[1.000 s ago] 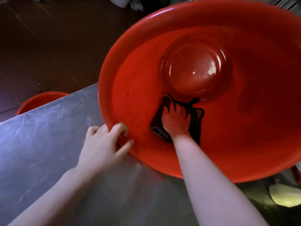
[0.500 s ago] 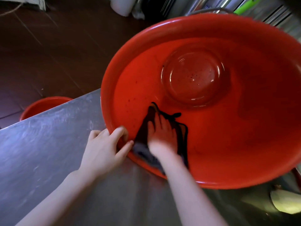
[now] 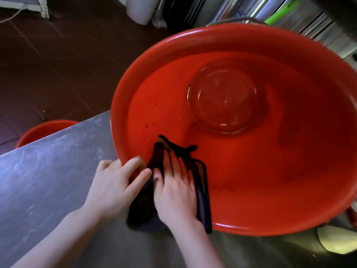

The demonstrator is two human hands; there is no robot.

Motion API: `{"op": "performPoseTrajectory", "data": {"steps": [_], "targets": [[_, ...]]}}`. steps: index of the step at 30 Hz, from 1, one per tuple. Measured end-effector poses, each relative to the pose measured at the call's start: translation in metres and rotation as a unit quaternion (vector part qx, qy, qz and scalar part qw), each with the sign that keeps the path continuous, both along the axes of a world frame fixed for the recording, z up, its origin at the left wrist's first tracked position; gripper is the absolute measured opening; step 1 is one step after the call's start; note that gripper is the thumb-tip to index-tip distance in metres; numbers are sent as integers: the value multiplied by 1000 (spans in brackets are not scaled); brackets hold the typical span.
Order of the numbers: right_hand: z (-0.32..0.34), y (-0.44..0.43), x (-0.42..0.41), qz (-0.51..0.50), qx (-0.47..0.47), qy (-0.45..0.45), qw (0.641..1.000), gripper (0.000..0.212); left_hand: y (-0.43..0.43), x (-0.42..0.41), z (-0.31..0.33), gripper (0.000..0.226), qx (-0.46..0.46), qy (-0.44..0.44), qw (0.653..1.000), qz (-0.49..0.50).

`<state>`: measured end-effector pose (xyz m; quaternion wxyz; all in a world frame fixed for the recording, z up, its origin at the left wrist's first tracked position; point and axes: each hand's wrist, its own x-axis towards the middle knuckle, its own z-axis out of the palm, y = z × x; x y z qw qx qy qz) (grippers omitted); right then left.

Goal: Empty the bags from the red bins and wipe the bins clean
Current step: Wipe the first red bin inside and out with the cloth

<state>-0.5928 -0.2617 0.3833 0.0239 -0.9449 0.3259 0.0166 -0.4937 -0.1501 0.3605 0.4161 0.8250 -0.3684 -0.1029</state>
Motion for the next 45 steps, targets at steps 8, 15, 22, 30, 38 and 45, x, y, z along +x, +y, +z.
{"op": "performPoseTrajectory", "data": {"steps": [8, 15, 22, 30, 38, 45], "targets": [[5, -118, 68, -166, 51, 12, 985, 55, 5, 6, 5, 37, 1, 1, 1000, -26], [2, -145, 53, -127, 42, 36, 990, 56, -8, 41, 18, 42, -141, -97, 985, 39], [12, -167, -6, -263, -7, 167, 950, 59, -24, -10, -6, 30, -47, 5, 998, 28], [-5, -46, 20, -116, 20, -30, 993, 62, -30, -5, -5, 18, -34, -13, 999, 5], [-10, -79, 31, -216, 53, -52, 974, 59, -29, -6, -4, 20, -38, -8, 999, -2], [4, -135, 42, -269, 122, -14, 955, 58, -29, -8, -5, 33, -31, -14, 999, 7]]}}
